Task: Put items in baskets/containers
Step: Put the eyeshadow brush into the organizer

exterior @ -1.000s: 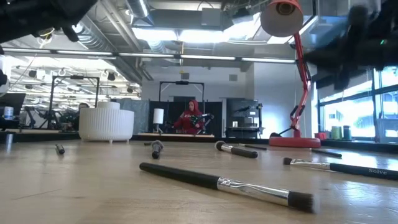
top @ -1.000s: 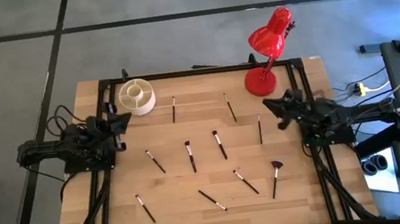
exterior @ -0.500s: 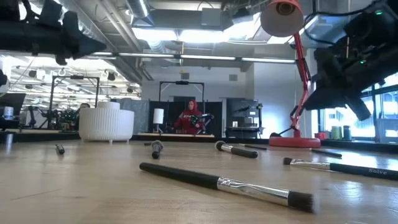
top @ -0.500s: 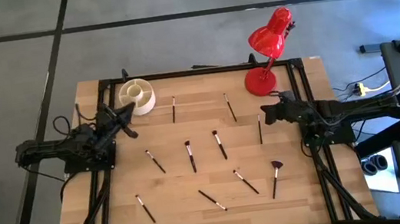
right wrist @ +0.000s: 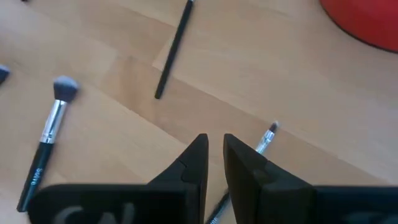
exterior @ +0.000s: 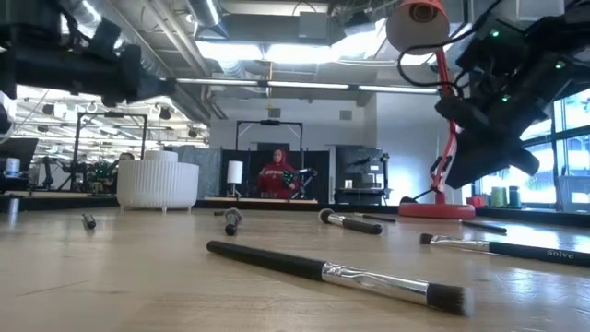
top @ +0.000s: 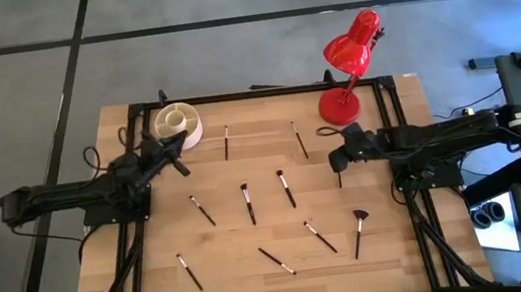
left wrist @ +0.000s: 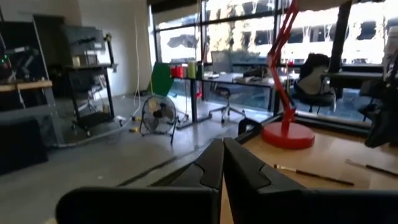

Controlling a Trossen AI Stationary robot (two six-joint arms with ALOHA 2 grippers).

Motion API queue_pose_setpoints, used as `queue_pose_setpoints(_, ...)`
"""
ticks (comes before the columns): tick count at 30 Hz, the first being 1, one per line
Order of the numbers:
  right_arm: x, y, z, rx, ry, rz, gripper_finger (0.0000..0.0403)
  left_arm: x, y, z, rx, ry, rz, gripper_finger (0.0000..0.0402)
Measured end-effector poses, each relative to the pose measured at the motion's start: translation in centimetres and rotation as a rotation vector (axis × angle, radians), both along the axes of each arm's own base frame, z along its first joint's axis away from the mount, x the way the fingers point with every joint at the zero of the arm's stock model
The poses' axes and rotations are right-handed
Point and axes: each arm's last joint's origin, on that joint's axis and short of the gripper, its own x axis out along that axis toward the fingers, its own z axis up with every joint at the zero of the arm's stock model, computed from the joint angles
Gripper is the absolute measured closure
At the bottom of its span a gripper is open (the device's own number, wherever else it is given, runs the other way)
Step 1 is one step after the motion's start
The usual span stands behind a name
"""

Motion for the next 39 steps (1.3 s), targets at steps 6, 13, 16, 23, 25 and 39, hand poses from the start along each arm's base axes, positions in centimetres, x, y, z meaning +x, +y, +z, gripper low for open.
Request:
queue_pose_setpoints(6, 0.3, -1.0, -0.7, 0.078, 0.032, -0.081, 0.0351, 1.0, 0.4, -1.3, -0.115, 0.033, -0.054, 0.0393)
queue_pose_setpoints(13, 0.2, -2.4, -2.6, 0.169, 0.147, -0.171, 0.0351, 1.2, 0.7, -2.1, -0.125, 0.104, 0.042, 0.0393)
queue_pose_setpoints(16, 0.5, -2.5, -3.1, 0.180, 0.164, -0.173, 0.0351, 1.2, 0.8, -2.6, -0.124, 0.163, 0.099, 0.0393)
queue_pose_setpoints(23, 1.5, -2.9, -3.3, 0.188, 0.104, -0.107, 0.0327, 0.9, 1.1, -3.7, -0.162, 0.243, 0.246, 0.0393)
queue_pose_setpoints(25, 1.5, -2.9, -3.3, 0.198, 0.100, -0.090, 0.0305, 0.9, 1.1, -3.7, -0.157, 0.242, 0.273, 0.0393)
queue_pose_setpoints(39, 4.2, -3.8, -3.0, 0.276, 0.199, 0.058, 0.0284, 0.7, 2.5, -3.7, -0.199, 0.193, 0.266, 0.0393)
